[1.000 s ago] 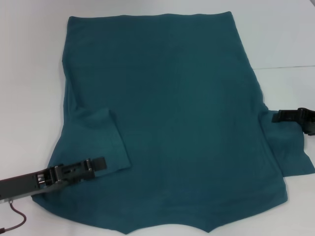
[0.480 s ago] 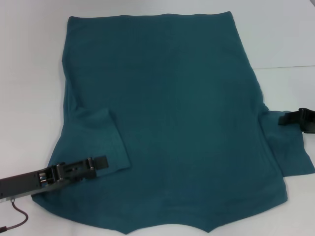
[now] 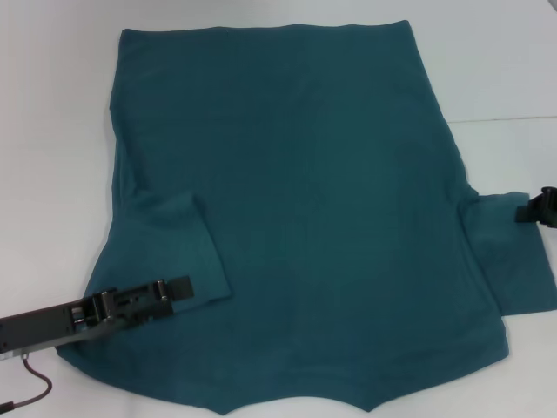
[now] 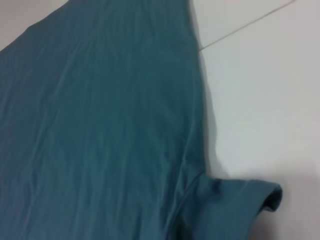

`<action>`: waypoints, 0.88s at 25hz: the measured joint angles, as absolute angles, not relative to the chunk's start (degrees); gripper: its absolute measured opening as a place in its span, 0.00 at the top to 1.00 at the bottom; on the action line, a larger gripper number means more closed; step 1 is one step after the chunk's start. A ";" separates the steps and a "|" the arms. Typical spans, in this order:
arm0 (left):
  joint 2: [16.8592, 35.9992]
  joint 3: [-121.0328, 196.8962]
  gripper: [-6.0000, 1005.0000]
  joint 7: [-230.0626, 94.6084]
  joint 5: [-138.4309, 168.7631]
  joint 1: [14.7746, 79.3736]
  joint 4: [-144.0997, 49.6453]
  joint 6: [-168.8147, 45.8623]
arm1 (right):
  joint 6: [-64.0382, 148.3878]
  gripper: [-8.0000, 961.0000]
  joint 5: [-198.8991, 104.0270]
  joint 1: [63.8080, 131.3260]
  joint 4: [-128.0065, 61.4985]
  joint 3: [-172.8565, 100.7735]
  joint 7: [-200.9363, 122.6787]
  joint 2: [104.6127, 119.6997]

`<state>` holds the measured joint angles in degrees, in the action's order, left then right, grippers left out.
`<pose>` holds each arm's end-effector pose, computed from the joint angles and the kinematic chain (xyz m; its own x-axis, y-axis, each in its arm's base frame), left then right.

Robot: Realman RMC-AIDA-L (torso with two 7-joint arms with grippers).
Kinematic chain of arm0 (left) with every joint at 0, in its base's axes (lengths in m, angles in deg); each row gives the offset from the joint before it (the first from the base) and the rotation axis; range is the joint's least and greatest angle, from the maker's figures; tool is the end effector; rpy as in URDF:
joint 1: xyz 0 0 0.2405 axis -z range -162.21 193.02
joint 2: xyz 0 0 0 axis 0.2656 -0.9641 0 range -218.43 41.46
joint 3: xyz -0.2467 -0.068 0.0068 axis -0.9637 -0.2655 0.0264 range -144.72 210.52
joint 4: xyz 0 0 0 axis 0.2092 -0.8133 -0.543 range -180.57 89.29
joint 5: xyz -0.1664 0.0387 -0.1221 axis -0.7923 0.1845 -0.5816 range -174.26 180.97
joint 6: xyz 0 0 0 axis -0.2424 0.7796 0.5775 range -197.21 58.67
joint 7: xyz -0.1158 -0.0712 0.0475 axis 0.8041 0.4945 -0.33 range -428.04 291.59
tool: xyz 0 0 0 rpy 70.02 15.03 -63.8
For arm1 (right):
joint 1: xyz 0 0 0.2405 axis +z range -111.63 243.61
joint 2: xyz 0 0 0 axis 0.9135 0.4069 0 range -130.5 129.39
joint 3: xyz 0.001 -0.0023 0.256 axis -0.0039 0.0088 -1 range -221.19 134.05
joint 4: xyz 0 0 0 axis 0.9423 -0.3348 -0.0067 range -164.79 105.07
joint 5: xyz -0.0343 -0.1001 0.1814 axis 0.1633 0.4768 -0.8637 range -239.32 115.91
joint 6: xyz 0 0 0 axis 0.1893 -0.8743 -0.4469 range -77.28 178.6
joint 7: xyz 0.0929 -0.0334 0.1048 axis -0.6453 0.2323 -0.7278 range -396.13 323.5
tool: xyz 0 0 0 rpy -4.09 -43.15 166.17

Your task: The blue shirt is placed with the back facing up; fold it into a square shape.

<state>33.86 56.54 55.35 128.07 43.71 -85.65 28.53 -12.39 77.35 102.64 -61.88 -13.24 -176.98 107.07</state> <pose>-0.2792 0.2998 0.0045 0.1254 0.8748 0.4679 0.8890 -0.3085 0.3385 0.3540 0.3940 0.0887 0.0741 -0.8058 -0.5876 -0.9717 0.0743 -0.2244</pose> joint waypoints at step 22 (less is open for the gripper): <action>33.77 56.44 0.10 55.35 128.07 43.39 -85.62 27.97 | -16.40 0.96 83.34 103.99 -69.85 -11.50 -181.89 104.02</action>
<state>33.77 56.44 55.35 128.07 43.39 -85.62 27.97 -16.40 83.34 103.99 -69.85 -11.50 -181.89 104.02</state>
